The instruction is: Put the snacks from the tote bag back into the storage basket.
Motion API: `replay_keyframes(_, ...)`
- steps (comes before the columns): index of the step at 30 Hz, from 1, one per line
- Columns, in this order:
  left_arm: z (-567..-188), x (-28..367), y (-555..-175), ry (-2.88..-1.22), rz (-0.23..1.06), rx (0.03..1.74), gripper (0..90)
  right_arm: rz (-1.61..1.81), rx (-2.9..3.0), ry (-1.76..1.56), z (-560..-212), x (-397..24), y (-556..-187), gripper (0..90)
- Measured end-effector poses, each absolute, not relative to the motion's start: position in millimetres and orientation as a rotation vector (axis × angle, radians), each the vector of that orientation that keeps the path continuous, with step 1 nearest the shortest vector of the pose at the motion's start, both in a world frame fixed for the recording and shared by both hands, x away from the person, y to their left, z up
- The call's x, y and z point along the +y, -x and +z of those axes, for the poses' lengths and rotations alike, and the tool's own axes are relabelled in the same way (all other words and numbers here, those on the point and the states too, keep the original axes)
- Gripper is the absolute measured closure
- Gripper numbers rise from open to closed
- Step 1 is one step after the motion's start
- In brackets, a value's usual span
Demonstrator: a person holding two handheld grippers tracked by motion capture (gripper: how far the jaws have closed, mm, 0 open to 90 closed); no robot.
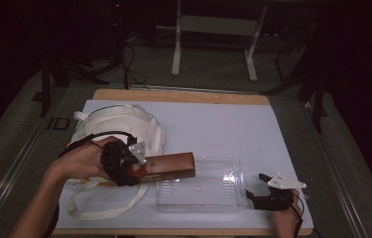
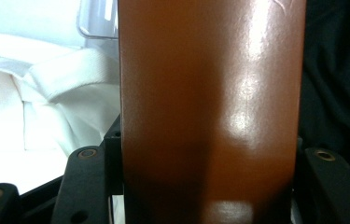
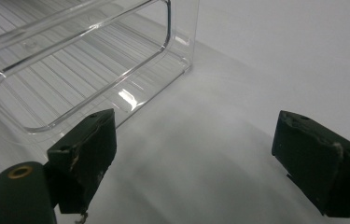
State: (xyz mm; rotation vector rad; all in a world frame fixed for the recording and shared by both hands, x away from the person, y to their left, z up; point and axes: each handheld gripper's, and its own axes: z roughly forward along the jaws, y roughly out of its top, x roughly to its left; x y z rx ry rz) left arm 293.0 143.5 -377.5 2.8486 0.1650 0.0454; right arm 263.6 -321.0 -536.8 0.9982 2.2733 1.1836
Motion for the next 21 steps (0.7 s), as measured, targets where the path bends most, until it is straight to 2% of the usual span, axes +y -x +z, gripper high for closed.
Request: replay_keyframes(21,-383.1,121.2,-282.5,-2.903,0.030,0.049,43.8,1.185,2.275,-0.997,-536.8,-321.0,-263.4,13.8)
